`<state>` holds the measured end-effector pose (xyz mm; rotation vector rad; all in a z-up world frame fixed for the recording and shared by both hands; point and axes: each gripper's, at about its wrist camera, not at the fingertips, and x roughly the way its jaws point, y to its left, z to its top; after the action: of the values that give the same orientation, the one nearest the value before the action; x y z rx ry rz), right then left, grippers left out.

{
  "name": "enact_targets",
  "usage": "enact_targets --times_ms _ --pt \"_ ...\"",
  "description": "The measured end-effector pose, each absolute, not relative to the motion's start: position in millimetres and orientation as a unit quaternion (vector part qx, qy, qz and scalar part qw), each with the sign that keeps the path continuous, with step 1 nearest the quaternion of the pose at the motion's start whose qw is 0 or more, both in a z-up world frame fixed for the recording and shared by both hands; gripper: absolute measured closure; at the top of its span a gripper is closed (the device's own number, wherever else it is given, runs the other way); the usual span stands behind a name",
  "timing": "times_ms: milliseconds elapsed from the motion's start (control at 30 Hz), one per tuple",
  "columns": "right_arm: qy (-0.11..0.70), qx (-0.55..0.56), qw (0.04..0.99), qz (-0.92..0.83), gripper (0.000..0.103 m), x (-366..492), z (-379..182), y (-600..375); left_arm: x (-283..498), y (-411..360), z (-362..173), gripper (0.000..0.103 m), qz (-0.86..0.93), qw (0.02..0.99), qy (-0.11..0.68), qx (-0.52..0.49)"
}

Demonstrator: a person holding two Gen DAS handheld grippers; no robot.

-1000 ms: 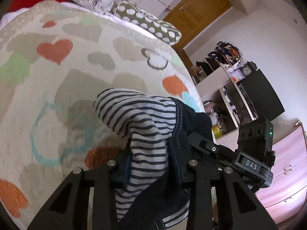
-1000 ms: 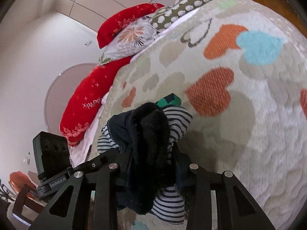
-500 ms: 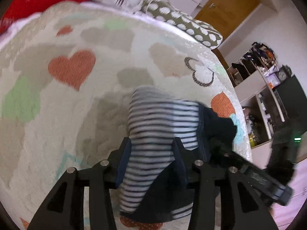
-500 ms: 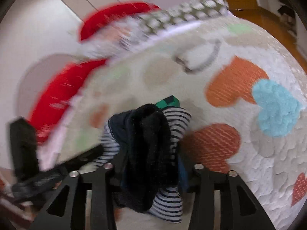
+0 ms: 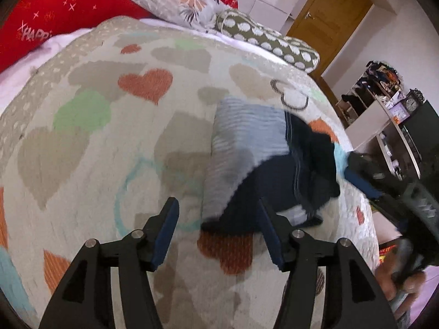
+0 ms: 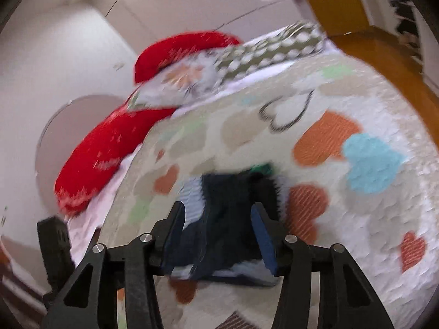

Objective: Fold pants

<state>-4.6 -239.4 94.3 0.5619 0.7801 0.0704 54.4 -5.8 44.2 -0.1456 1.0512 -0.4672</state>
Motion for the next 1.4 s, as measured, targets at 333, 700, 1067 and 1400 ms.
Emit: enact_targets --times_ms 333,700,1067,1400 --pt "0.425 0.236 0.873 -0.025 0.049 -16.2 50.1 -232.5 10.8 -2.0 46.7 0.038 -0.203 0.853 0.480 -0.040" --pt "0.390 0.243 0.876 -0.144 0.041 -136.6 71.9 -238.0 -64.7 -6.8 86.7 0.031 -0.187 0.890 0.416 0.014" --pt "0.426 0.237 0.853 -0.186 0.038 -176.8 55.7 -219.9 -108.3 -27.7 126.2 0.021 -0.196 0.914 0.350 0.064" --pt "0.433 0.240 0.847 -0.195 0.035 -176.4 47.0 -223.7 -100.8 -32.9 106.3 0.021 -0.190 0.899 0.389 0.071"
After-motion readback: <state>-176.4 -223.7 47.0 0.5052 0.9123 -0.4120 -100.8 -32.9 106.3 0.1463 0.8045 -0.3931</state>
